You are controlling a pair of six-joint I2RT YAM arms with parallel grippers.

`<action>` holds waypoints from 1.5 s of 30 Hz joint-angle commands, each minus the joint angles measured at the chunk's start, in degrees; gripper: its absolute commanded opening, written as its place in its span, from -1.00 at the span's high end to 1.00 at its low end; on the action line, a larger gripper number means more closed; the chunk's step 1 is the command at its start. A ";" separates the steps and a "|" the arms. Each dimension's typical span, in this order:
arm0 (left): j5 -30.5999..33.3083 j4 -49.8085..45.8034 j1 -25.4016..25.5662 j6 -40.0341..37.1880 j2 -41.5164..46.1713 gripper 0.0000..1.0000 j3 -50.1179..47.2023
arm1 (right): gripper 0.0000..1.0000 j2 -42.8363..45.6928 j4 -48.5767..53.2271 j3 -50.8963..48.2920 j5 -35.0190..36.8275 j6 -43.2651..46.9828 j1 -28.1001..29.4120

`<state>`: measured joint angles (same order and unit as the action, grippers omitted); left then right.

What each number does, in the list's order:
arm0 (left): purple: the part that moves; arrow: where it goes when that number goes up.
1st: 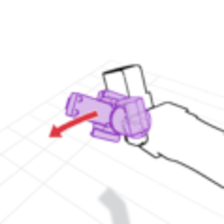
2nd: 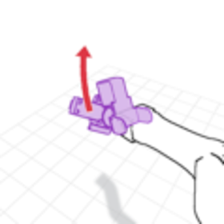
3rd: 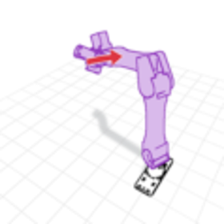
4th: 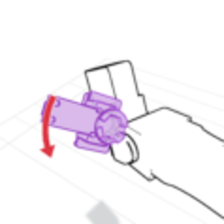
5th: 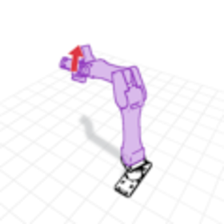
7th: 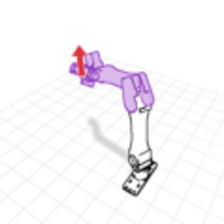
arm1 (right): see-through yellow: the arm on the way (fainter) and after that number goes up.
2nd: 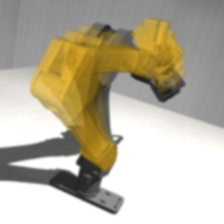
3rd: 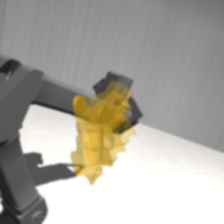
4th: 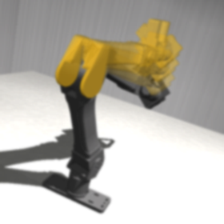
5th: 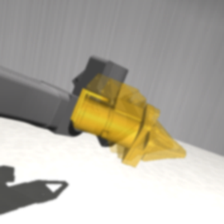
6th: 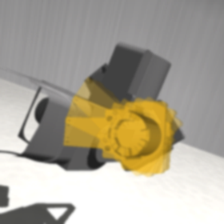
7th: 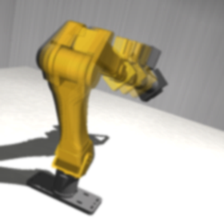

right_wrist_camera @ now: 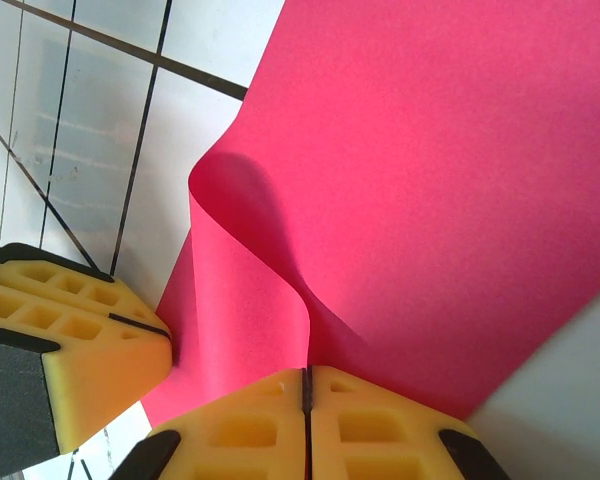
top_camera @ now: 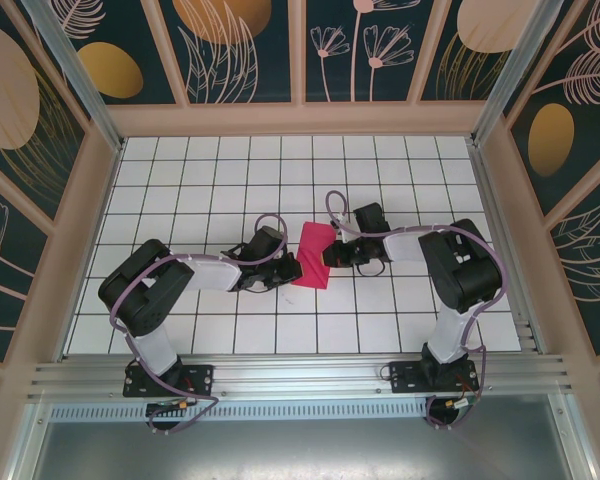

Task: Fold a paper plane with a square sheet of paper (pick it up from the middle)
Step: Fold the triangle a second time at the center of the table.

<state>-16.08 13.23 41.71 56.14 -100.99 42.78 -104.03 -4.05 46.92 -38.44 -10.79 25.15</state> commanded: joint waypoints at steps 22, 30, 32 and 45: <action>1.17 1.35 0.43 3.13 -1.13 0.75 8.37 | 0.81 -1.79 0.14 -0.27 2.74 0.77 -0.34; 2.14 3.58 0.40 4.13 -4.96 0.78 9.61 | 0.81 -2.07 -0.07 -0.56 2.66 0.82 -0.36; 2.09 3.77 0.44 4.15 -5.92 0.78 9.60 | 0.82 -2.09 -0.07 -0.56 2.66 0.82 -0.36; 3.17 3.07 0.45 4.08 -7.53 0.78 7.66 | 0.81 -2.16 0.16 -0.50 3.06 0.68 -0.36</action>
<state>-14.09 16.08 41.98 59.88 -108.38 51.05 -104.09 -4.10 46.89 -38.22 -10.81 25.15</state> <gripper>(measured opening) 0.113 0.095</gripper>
